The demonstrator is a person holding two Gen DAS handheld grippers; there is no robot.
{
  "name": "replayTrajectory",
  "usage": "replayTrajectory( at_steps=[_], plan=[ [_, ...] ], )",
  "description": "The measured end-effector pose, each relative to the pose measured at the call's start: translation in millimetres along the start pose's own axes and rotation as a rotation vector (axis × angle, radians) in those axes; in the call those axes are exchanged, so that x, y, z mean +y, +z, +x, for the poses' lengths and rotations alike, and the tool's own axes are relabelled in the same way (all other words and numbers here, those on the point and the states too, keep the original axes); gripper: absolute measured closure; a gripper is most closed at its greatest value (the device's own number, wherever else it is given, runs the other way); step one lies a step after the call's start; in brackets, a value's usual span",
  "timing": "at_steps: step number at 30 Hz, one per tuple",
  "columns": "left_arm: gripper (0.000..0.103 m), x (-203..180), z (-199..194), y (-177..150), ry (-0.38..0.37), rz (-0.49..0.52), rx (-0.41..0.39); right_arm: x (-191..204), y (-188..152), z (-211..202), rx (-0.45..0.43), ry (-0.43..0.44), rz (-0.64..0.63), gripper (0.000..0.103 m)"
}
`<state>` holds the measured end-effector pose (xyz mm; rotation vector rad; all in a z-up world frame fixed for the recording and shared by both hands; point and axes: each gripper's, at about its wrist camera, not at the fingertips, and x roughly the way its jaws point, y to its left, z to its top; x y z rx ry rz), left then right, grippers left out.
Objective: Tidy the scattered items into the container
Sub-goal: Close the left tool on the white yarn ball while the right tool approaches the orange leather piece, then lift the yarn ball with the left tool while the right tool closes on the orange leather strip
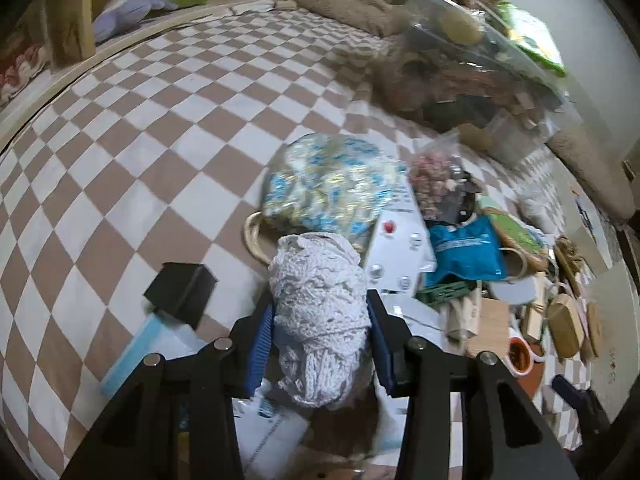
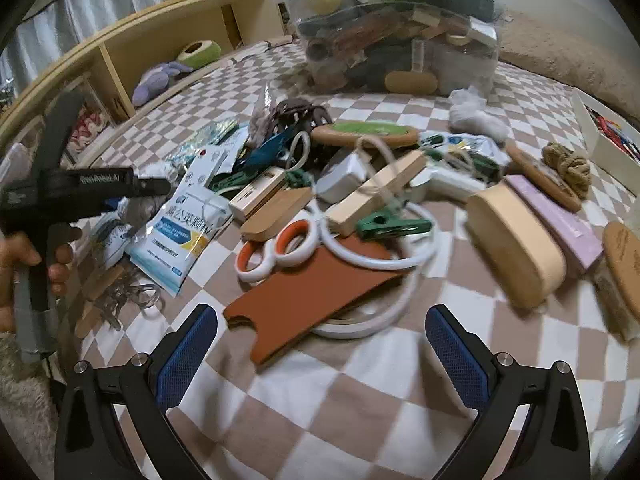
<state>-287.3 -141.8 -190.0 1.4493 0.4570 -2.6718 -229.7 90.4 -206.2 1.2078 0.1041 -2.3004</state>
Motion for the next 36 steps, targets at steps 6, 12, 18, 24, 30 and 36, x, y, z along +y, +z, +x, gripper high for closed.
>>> replayTrajectory(
  at_steps=[6, 12, 18, 24, 30, 36],
  plan=[
    [0.060, -22.3, -13.2, -1.7, -0.060, 0.041, -0.046, 6.4, 2.6, 21.2, 0.023, -0.084, 0.124, 0.000],
    [0.060, -42.8, -17.7, -5.2, -0.104, 0.097, -0.061, -2.3, 1.1, 19.6, 0.016, -0.133, 0.162, 0.000],
    [0.060, -56.1, -23.0, -8.6, -0.148, 0.127, -0.070, -30.7, -8.2, 2.2, 0.033, -0.199, 0.170, 0.000],
    [0.060, -67.2, -24.4, -12.7, -0.175, 0.145, -0.068, -47.3, -15.4, -14.2, 0.015, -0.240, 0.193, 0.000],
    [0.060, -72.8, -24.9, -15.9, -0.186, 0.150, -0.070, 9.1, -2.5, -2.5, -0.013, -0.189, 0.060, 0.000],
    [0.060, -76.7, -26.9, -17.4, -0.198, 0.158, -0.075, 35.4, -2.2, 25.4, 0.028, -0.259, 0.045, 0.000]
  ],
)
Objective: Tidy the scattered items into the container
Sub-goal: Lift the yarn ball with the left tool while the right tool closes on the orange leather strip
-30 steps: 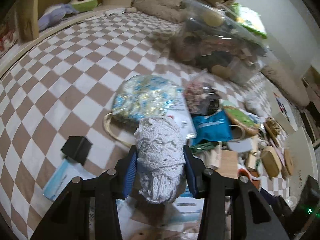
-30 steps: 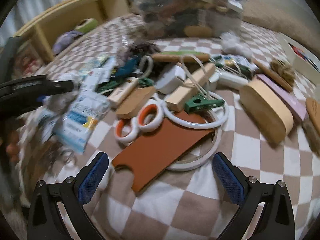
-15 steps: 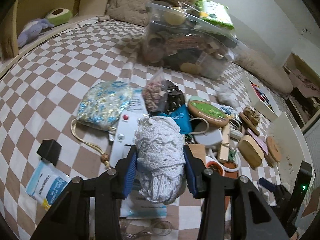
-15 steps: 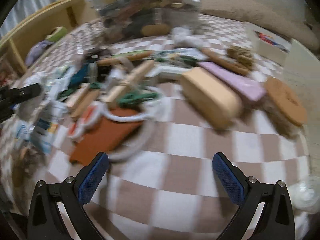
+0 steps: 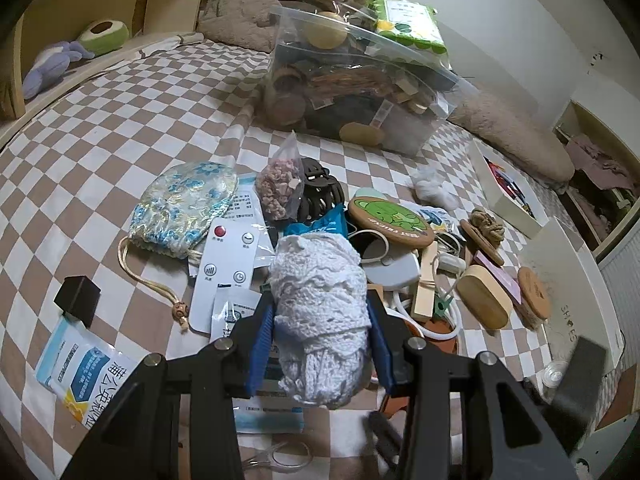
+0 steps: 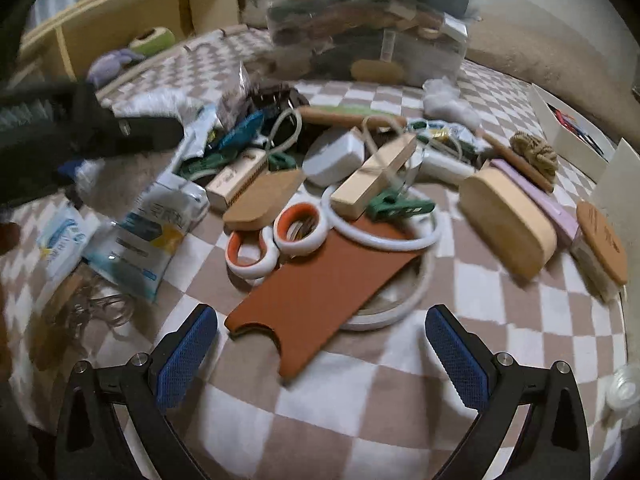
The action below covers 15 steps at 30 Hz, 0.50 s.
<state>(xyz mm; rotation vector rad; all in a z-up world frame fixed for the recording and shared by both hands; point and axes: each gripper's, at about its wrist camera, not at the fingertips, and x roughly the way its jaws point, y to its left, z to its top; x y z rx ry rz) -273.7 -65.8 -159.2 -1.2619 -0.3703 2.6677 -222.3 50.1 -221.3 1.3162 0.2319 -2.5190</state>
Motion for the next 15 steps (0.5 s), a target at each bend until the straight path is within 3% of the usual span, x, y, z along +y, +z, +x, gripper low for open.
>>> replayTrajectory(
  at_steps=[7, 11, 15],
  plan=[
    [0.060, -1.9, 0.4, -0.9, -0.008, 0.008, 0.002, -26.2, -4.2, -2.6, 0.007, 0.015, 0.083, 0.000],
    [0.060, -3.8, 0.4, -2.0, -0.013, 0.014, 0.005, -45.2, -16.7, -10.1, 0.024, -0.055, 0.062, 0.000],
    [0.060, -6.2, 0.6, -2.7, -0.016, 0.022, 0.008, -74.9, -22.3, -20.1, 0.025, -0.089, 0.120, 0.000]
  ],
)
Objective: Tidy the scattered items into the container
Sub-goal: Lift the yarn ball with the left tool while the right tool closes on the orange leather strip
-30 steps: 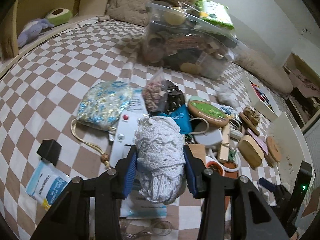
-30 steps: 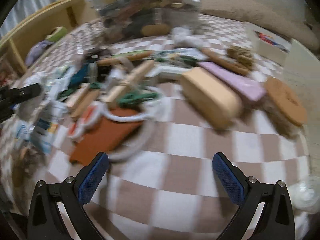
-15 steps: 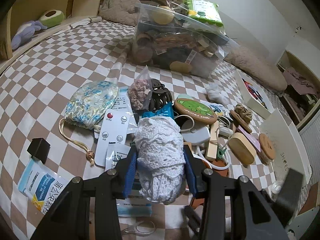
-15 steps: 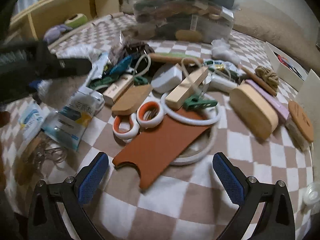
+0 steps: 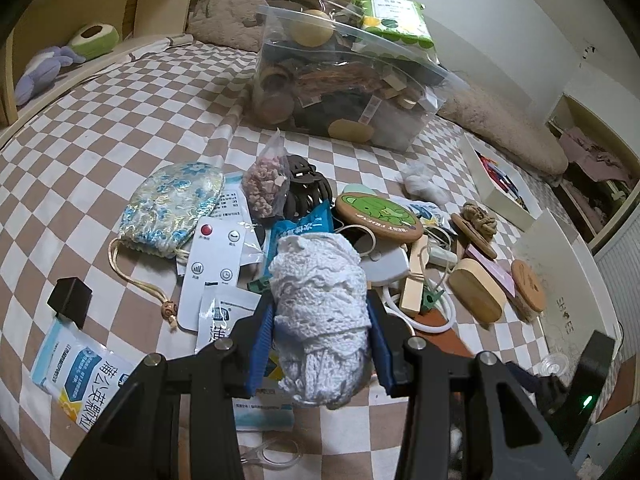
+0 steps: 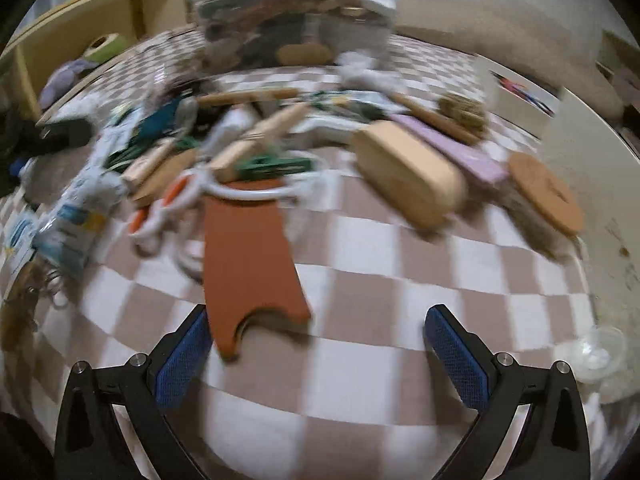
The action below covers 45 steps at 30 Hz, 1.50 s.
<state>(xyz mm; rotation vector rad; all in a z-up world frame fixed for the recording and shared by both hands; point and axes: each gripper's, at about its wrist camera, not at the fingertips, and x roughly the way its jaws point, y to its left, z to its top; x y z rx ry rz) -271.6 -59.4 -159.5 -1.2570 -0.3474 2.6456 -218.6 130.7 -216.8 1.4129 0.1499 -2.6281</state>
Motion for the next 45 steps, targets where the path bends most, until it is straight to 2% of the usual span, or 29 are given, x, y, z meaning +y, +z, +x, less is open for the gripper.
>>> replayTrajectory(
  at_steps=[4, 6, 10, 13, 19, 23, 24, 26, 28, 29, 30, 32, 39, 45],
  plan=[
    [0.060, -4.6, 1.4, -1.5, -0.003, 0.013, 0.006, -25.0, 4.4, -9.9, -0.031, 0.099, 0.071, 0.000],
    [0.060, -7.2, 2.4, -2.6, -0.005, 0.022, 0.010, -25.0, 11.8, -15.2, -0.062, 0.157, 0.054, 0.000],
    [0.060, -11.8, 5.3, -4.2, -0.008, 0.040, 0.019, -2.1, 23.0, -19.5, -0.108, 0.160, -0.130, 0.000],
    [0.060, -13.9, 6.9, -5.4, -0.009, 0.048, 0.026, 13.0, 25.0, -13.6, -0.097, 0.168, -0.244, 0.000],
    [0.060, -15.7, 8.7, -7.0, -0.009, 0.056, 0.033, 12.3, 36.4, -1.3, -0.083, 0.214, -0.217, 0.000],
    [0.060, -19.1, 10.3, -7.8, -0.010, 0.066, 0.037, 9.3, 40.4, 11.9, -0.043, 0.243, -0.207, 0.000],
    [0.060, -19.8, 10.7, -8.1, -0.010, 0.068, 0.038, 10.3, 38.9, 15.4, -0.028, 0.255, -0.215, 0.001],
    [0.060, -21.0, 11.2, -8.6, -0.011, 0.072, 0.040, 13.5, 36.3, 19.6, -0.009, 0.263, -0.236, 0.014],
    [0.060, -22.0, 11.3, -9.2, -0.012, 0.076, 0.041, 15.5, 34.0, 18.4, -0.010, 0.273, -0.245, 0.020],
    [0.060, -22.4, 11.3, -9.4, -0.012, 0.077, 0.042, 16.2, 33.7, 16.4, -0.010, 0.283, -0.246, 0.026],
    [0.060, -22.7, 11.3, -9.6, -0.013, 0.078, 0.042, 16.7, 33.5, 15.1, -0.010, 0.288, -0.247, 0.037],
    [0.060, -23.2, 11.5, -9.9, -0.013, 0.080, 0.043, 16.3, 32.8, 12.4, -0.012, 0.303, -0.243, 0.047],
    [0.060, -24.6, 11.3, -10.0, -0.014, 0.080, 0.041, 10.2, 27.1, 1.9, -0.031, 0.315, -0.222, 0.054],
    [0.060, -25.0, 11.0, -10.2, -0.014, 0.080, 0.040, -4.5, 27.7, -10.0, -0.037, 0.407, -0.132, 0.055]
  ],
)
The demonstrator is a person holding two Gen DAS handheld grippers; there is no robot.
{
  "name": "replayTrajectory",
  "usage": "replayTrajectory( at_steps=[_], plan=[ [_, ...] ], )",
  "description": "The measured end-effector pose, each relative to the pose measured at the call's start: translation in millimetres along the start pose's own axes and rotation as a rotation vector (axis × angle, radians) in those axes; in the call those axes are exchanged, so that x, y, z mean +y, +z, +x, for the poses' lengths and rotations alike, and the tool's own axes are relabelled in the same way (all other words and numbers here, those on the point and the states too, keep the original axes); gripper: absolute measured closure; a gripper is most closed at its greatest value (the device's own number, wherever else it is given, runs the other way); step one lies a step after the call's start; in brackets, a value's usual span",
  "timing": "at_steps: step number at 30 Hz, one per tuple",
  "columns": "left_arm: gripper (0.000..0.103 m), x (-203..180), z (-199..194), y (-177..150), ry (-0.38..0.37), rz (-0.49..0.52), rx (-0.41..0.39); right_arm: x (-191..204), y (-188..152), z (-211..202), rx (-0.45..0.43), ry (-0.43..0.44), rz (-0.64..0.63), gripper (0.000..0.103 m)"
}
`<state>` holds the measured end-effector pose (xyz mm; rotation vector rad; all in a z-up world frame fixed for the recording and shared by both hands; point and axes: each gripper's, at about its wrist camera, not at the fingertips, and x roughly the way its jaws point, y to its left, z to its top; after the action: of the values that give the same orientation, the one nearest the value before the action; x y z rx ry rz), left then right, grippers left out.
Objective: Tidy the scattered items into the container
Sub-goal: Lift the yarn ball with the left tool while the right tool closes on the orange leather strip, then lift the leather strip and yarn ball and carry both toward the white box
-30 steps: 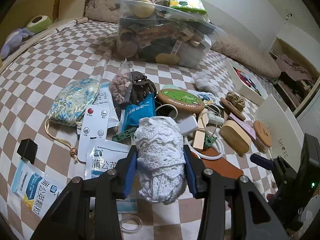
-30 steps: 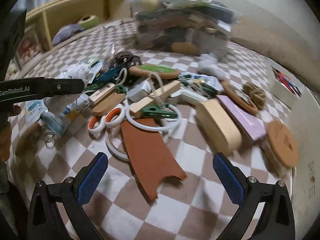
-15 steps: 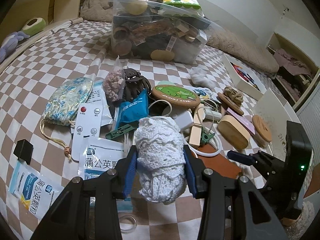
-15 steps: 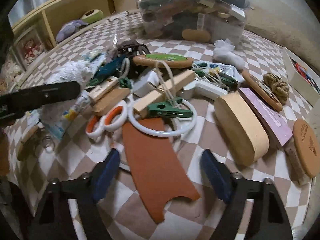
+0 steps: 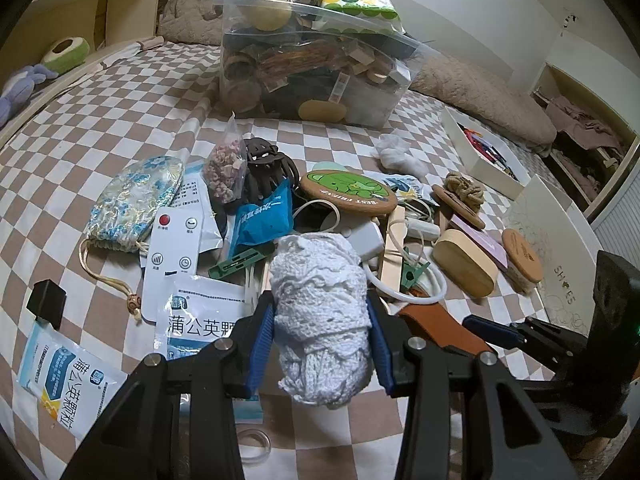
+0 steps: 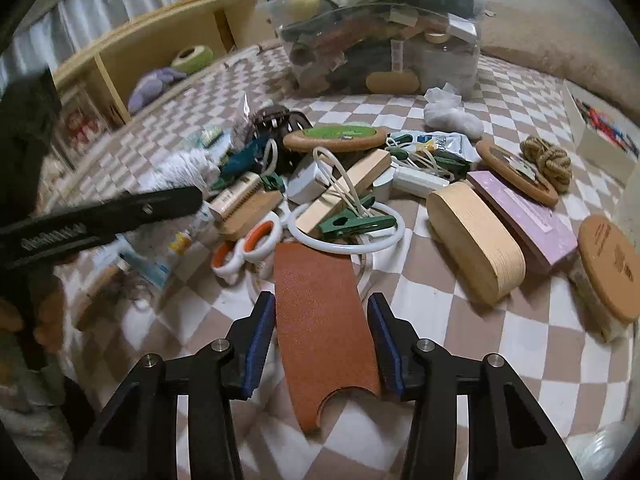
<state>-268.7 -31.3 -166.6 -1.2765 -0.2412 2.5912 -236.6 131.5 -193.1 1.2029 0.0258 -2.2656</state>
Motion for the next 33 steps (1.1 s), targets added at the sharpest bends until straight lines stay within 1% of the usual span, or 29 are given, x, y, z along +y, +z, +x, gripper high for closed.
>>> replayTrajectory(
  at_steps=[3, 5, 7, 10, 16, 19, 22, 23, 25, 26, 27, 29, 31, 32, 33],
  plan=[
    [0.060, -1.2, -1.3, 0.6, -0.001, 0.002, -0.002, -6.0, -1.0, -6.4, -0.007, 0.066, 0.065, 0.055],
    [0.060, -1.6, -1.9, 1.4, -0.002, 0.003, -0.003, -7.4, -2.4, -10.2, -0.013, 0.081, 0.087, 0.055],
    [0.060, -1.1, -2.1, 1.3, -0.004, 0.004, -0.003, -8.3, -3.8, -15.4, -0.017, 0.066, 0.088, 0.055],
    [0.060, -1.4, -1.9, 1.4, -0.003, 0.005, -0.001, -4.6, -10.0, -21.7, 0.010, -0.008, 0.027, 0.055],
    [0.060, -4.1, -1.8, 0.0, -0.005, 0.013, 0.001, 0.7, -28.4, -10.7, 0.122, -0.043, -0.044, 0.055],
    [0.060, -4.9, -1.9, -0.6, -0.006, 0.019, 0.001, 4.5, -30.9, -1.7, 0.152, -0.048, -0.068, 0.054],
    [0.060, -5.3, -1.1, -0.5, -0.008, 0.023, 0.003, 5.2, -30.8, 3.4, 0.158, -0.047, -0.074, 0.052],
    [0.060, -5.3, -1.0, -0.6, -0.008, 0.023, 0.004, 5.6, -30.2, 5.0, 0.159, -0.048, -0.076, 0.050],
    [0.060, -5.6, -0.8, -0.6, -0.008, 0.024, 0.005, 9.3, -29.3, 8.5, 0.163, -0.048, -0.093, 0.040],
    [0.060, -5.7, -0.7, -0.6, -0.008, 0.024, 0.005, 13.6, -29.6, 10.5, 0.165, -0.050, -0.111, 0.033],
    [0.060, -5.9, -0.7, -0.8, -0.008, 0.026, 0.006, 18.3, -30.6, 12.5, 0.167, -0.060, -0.131, 0.030],
    [0.060, -5.9, -0.8, -0.9, -0.008, 0.025, 0.006, 26.2, -33.1, 15.2, 0.164, -0.092, -0.173, 0.030],
    [0.060, -6.3, -0.6, -1.4, -0.010, 0.027, 0.006, 26.3, -33.6, 14.8, 0.153, -0.096, -0.170, 0.031],
    [0.060, -6.4, -0.5, -1.3, -0.010, 0.027, 0.007, 24.7, -33.0, 13.3, 0.146, -0.093, -0.159, 0.040],
    [0.060, -6.5, -0.6, -1.3, -0.011, 0.026, 0.007, 22.4, -32.1, 11.0, 0.136, -0.090, -0.146, 0.054]
  ],
)
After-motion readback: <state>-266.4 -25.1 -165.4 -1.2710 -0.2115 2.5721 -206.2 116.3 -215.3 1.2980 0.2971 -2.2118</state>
